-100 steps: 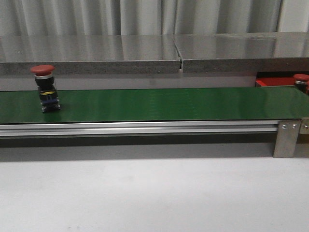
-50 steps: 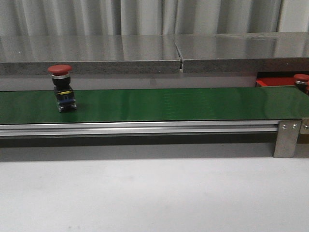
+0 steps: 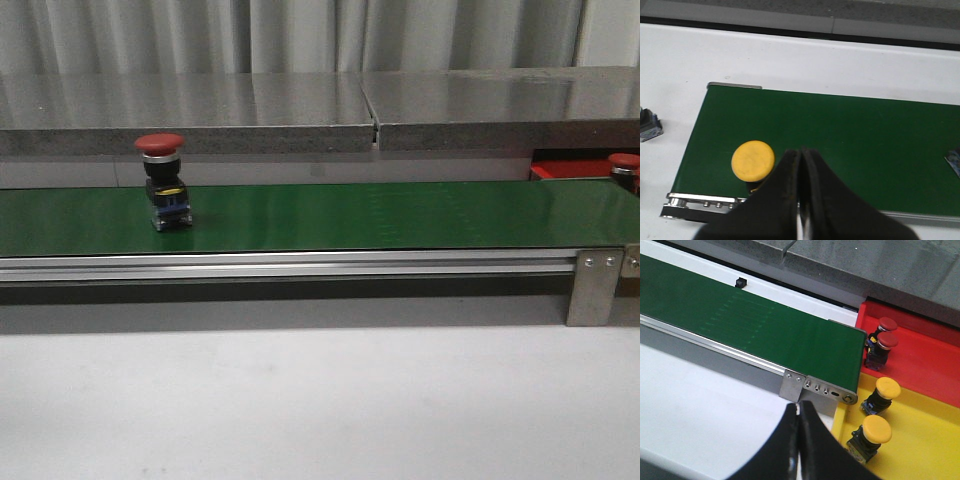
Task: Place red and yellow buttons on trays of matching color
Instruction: 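Move the right gripper over the red button at the belt end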
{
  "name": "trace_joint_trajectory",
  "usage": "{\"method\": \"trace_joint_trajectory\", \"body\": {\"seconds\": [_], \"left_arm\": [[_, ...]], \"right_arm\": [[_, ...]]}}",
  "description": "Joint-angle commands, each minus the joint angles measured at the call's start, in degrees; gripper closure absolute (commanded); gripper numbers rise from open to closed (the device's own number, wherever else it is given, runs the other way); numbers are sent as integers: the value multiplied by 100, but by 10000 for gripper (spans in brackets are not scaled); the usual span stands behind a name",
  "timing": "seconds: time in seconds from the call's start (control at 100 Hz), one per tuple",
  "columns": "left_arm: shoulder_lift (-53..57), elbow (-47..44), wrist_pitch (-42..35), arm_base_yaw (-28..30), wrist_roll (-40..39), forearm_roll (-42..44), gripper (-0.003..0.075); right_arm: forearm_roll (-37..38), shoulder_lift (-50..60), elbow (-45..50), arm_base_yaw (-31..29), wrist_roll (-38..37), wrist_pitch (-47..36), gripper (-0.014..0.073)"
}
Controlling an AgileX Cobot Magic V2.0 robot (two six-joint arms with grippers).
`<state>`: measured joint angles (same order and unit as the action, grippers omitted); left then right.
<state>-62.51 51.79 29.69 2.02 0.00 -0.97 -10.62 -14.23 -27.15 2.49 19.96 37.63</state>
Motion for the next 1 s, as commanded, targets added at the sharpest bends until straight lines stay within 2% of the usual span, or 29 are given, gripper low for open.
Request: {"method": "trace_joint_trajectory", "body": {"seconds": [0.0,0.2,0.36,0.81,0.99], "left_arm": [[411,-8,-417,-278,0,-54,739],[1052,-310,-358,-832,0,-44,739],[1535,-476,-41,-1030,0,-54,739],[3129,-1464,810,-1041,0,-333,739],[3574,-1637,880,-1041,0,-335,739]], "right_arm": [[7,-61,-142,7,51,-408,662],[7,-61,-142,7,51,-414,662],[7,-61,-142,7,51,-409,662],[-307,-117,-158,18,51,-415,660],[-312,-649,-449,427,-22,-401,660]]}}
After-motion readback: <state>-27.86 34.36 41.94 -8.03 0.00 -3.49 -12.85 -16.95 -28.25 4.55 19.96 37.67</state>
